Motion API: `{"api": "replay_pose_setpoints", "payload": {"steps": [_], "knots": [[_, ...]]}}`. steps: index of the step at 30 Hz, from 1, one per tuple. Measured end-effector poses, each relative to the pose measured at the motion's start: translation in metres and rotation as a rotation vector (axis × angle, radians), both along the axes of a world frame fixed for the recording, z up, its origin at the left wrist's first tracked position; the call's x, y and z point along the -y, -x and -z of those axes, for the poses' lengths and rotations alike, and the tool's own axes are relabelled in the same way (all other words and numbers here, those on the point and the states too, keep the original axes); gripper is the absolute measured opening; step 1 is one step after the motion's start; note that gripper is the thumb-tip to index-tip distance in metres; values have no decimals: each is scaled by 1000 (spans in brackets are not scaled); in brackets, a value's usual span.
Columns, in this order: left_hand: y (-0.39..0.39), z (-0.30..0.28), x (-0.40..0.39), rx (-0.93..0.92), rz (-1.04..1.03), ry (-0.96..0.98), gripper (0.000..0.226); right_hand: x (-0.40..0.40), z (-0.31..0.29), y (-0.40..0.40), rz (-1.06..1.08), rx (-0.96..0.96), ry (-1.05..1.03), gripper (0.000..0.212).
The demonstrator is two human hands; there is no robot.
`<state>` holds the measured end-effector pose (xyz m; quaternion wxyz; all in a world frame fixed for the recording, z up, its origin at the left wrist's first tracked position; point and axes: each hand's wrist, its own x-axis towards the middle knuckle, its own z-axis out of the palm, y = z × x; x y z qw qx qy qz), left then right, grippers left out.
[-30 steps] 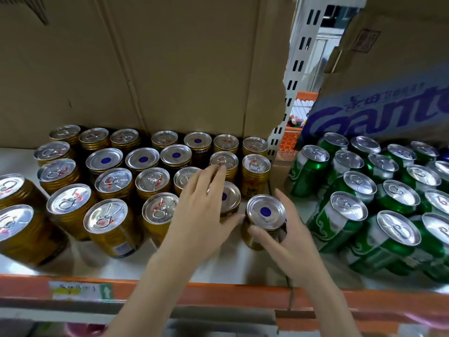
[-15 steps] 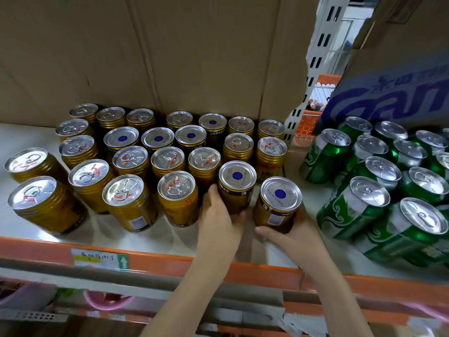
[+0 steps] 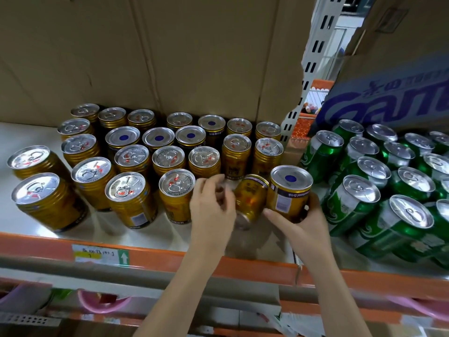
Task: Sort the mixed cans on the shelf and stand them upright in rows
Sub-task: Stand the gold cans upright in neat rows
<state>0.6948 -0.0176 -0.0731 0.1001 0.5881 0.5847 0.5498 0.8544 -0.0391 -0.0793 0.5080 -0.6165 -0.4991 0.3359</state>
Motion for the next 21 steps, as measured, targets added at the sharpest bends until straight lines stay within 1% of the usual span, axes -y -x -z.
{"api": "replay_pose_setpoints", "payload": {"steps": [2,4,5,8,9,11,13,16,18,21], "knots": [[4,-6,-4,-45,15,-39,20,-1,-3,0,23,2,-6,61],[2,-10,-3,-115,111,2,30,-2,-2,0,38,33,-2,63],[-1,-11,0,-154,161,75,37,-3,0,1,46,56,0,64],[-4,-1,13,-246,286,374,62,0,5,3,49,131,5,69],[-3,3,15,-238,299,457,70,2,5,4,44,151,9,70],[0,6,17,-210,295,548,81,5,5,5,45,157,21,70],[-1,5,18,-209,289,547,81,5,4,5,56,151,21,70],[-2,-1,20,-169,269,456,74,7,-1,7,71,105,-4,77],[0,-9,22,-139,239,426,74,9,-7,8,101,88,-25,79],[2,-26,20,-154,224,365,75,12,-19,9,147,94,-82,75]]}}
